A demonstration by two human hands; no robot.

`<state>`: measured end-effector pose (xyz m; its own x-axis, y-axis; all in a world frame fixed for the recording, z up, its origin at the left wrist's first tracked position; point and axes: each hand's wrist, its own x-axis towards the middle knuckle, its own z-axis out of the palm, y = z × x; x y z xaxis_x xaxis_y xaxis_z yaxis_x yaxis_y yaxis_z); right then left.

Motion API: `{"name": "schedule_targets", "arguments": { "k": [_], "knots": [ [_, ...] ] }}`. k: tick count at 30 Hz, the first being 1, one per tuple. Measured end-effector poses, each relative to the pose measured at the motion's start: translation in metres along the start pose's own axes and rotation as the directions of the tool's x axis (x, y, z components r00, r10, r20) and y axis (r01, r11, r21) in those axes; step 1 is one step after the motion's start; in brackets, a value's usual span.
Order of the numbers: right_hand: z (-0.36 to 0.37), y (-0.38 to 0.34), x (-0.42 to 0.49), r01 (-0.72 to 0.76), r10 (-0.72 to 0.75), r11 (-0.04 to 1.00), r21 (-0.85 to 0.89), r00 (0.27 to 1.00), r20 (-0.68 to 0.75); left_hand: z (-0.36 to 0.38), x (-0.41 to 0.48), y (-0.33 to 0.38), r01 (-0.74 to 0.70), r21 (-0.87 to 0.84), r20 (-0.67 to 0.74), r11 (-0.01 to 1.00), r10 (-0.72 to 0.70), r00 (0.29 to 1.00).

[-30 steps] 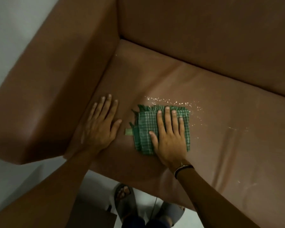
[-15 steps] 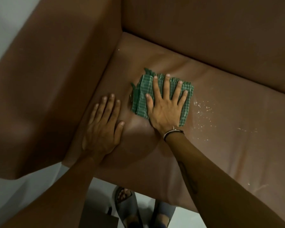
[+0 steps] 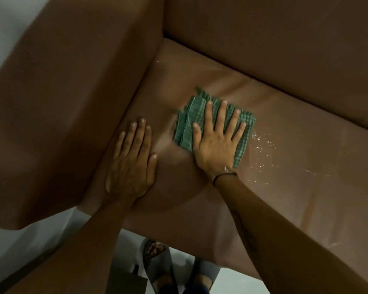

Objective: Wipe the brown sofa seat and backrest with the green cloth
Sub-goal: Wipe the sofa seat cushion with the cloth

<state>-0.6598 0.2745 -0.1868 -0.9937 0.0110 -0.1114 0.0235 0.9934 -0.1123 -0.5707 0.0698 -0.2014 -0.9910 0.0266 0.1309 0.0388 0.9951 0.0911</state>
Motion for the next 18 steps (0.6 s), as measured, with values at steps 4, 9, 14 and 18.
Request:
{"name": "schedule_targets", "arguments": {
  "k": [4, 9, 14, 18],
  "knots": [
    [-0.003, -0.017, 0.05, -0.039, 0.039, 0.999, 0.036, 0.999, -0.005, 0.002, -0.001, 0.0, -0.005, 0.015, -0.007, 1.0, 0.005, 1.0],
    [0.002, 0.001, 0.0, 0.15, -0.15, 0.989, 0.009, 0.989, -0.001, 0.002, -0.002, -0.001, -0.015, 0.024, -0.032, 1.0, 0.015, 0.999],
    [0.006, 0.053, -0.115, 0.213, -0.212, 0.977, -0.006, 0.974, 0.082, -0.002, -0.006, -0.001, 0.003, 0.023, -0.003, 1.0, -0.003, 1.0],
    [-0.002, 0.047, -0.072, -0.136, 0.139, 0.99, -0.046, 0.988, 0.06, -0.002, -0.005, 0.0, 0.014, 0.032, -0.006, 0.999, -0.014, 1.0]
  ]
}}
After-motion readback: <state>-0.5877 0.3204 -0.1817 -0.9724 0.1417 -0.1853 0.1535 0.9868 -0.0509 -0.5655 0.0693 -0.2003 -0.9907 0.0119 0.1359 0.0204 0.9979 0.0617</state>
